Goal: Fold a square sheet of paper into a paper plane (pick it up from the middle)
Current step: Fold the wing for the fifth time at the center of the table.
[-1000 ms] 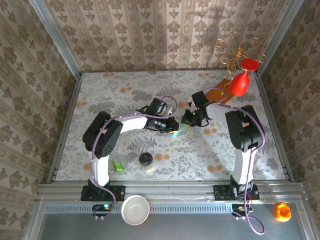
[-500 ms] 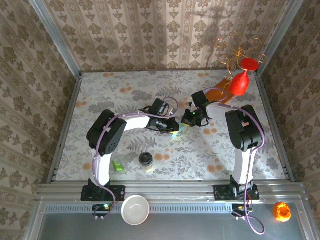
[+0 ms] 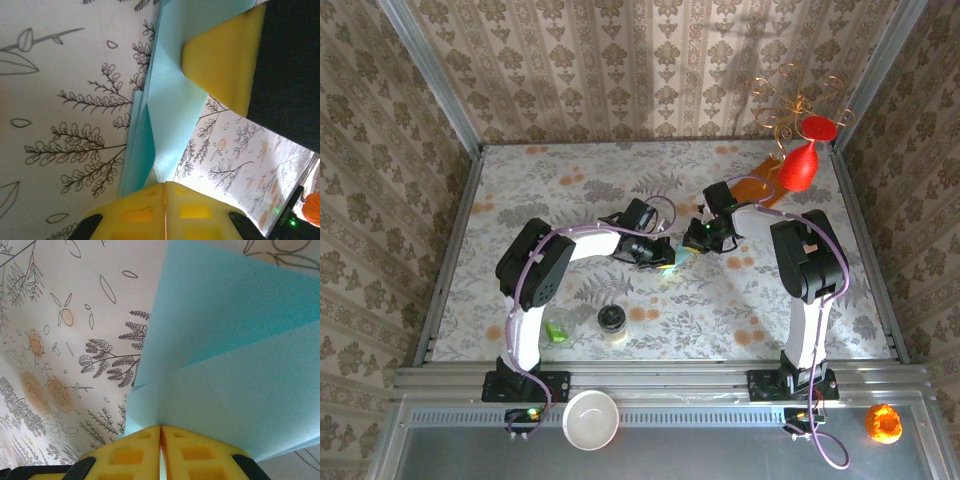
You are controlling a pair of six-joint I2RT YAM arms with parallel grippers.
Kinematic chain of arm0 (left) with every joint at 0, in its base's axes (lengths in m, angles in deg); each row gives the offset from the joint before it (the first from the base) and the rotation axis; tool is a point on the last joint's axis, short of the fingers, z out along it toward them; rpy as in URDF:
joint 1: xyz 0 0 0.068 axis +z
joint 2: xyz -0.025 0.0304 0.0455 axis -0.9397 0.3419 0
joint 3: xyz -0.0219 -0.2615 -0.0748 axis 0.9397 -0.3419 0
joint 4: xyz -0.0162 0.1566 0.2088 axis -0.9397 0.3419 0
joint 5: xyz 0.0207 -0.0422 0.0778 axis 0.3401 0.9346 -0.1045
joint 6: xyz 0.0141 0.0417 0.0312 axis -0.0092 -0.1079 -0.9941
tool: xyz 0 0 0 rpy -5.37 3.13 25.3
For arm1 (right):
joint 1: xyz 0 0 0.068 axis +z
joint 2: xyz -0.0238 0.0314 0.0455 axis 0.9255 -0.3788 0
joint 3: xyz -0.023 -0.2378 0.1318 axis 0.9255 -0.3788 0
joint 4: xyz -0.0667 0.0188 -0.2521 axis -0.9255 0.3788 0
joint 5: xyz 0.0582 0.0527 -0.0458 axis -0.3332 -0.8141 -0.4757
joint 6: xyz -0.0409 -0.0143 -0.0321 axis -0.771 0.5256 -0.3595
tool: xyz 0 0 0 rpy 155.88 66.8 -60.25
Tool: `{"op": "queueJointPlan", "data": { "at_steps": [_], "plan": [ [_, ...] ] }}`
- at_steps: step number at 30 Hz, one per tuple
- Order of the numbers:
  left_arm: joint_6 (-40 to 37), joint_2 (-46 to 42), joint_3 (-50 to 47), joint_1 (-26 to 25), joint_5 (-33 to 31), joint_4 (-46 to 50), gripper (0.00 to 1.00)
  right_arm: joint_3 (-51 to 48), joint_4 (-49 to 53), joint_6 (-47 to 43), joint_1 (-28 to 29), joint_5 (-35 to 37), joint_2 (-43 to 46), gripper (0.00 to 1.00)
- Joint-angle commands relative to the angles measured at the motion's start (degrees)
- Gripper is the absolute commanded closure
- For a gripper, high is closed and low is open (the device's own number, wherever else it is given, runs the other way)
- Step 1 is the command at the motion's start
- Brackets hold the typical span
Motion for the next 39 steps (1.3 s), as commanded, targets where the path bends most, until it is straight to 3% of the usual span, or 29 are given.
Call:
{"op": "queueJointPlan", "data": {
  "at_steps": [1, 15, 29, 39],
  "plan": [
    [-1.6, 1.3, 1.2, 0.5, -1.2, 2.5, 0.91, -0.6, 4.0, 0.2, -0.3, 4.2, -3.5, 0.86],
    [-0.8, 2.4, 0.7, 1.2, -2.3, 4.6, 0.93, -0.6, 3.7, 0.2, -0.7, 4.0, -3.2, 0.86],
    [-0.9, 3.7, 1.1, 1.4, -1.6, 7.0, 0.95, -1.2, 1.5, -1.4, 0.6, -1.3, 6.7, 0.82],
    [-0.9, 3.9, 1.2, 1.4, -1.4, 7.3, 0.96, -1.6, 0.2, 0.8, 3.2, -1.0, 3.5, 0.86]
  ]
}}
